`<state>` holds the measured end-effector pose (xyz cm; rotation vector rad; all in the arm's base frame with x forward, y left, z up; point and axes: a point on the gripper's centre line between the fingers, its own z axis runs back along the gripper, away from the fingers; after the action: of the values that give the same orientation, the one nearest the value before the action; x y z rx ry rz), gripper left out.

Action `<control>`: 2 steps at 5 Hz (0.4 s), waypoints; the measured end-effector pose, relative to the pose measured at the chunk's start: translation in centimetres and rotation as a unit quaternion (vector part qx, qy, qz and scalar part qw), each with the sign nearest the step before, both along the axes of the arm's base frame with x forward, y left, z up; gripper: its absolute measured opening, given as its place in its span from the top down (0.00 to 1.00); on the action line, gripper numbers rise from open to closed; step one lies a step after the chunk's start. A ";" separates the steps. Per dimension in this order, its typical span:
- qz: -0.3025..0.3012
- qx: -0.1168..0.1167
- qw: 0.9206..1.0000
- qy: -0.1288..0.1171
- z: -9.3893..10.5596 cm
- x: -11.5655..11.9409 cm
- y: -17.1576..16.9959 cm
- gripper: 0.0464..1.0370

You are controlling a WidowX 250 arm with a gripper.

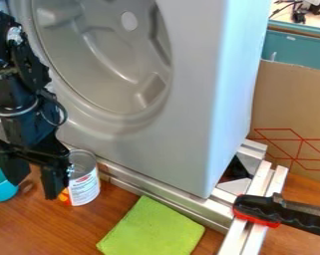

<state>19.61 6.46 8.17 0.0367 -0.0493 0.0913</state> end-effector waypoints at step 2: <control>-0.007 0.008 1.000 -0.022 0.6 1.2 0.7 0.04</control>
<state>20.76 7.20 8.72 0.0506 -0.0942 0.0774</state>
